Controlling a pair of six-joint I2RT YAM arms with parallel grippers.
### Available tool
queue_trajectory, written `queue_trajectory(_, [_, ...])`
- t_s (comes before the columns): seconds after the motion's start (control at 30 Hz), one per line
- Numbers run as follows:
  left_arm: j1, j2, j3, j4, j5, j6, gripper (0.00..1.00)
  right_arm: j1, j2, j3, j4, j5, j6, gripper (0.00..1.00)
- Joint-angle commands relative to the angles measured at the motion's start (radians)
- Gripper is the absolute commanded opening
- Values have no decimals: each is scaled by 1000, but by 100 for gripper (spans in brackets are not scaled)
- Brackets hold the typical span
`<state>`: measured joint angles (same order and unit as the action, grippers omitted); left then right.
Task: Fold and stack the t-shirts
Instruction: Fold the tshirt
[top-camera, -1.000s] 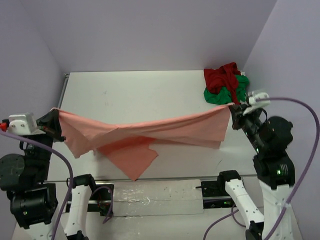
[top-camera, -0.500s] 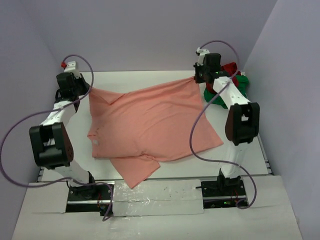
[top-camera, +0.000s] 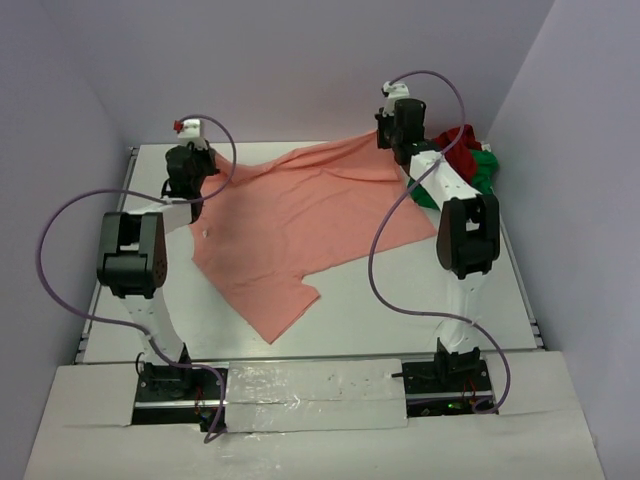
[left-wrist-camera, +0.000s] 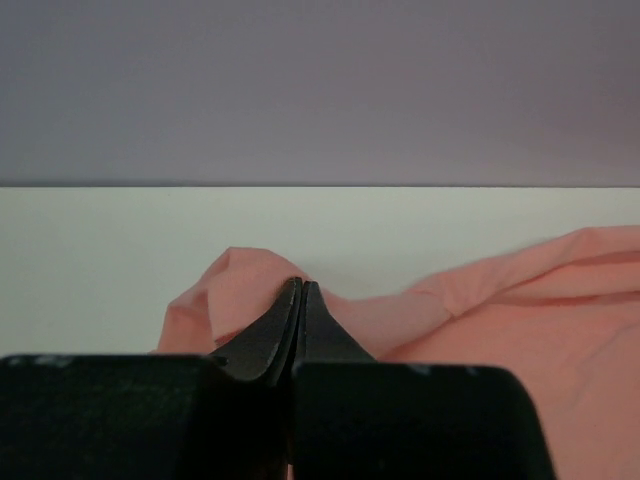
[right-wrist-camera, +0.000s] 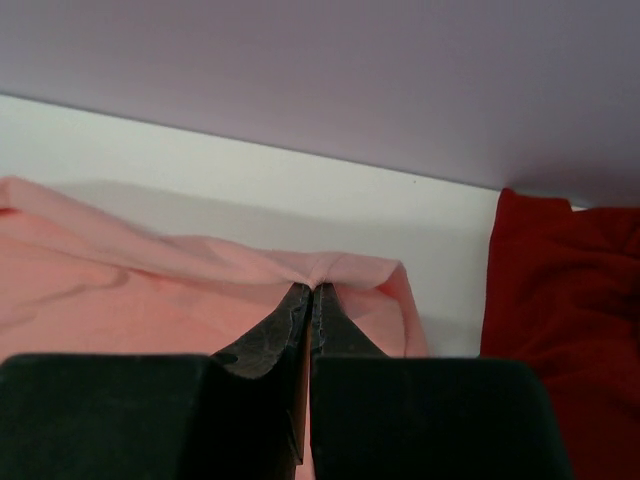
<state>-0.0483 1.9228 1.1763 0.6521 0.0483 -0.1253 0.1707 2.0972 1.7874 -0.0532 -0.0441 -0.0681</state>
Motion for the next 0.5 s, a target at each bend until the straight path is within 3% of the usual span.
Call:
queue_trajectory(0.0, [-30, 53, 74, 153, -50, 36, 0, 9, 18, 7, 135, 67, 10, 0])
queue_trajectory(0.3, [-27, 15, -36, 198, -97, 81, 0, 9, 37, 32, 92, 61, -33, 0])
queue_trajectory(0.47, [30, -65, -113, 189, -94, 81, 0, -17, 32, 32, 58, 70, -79, 0])
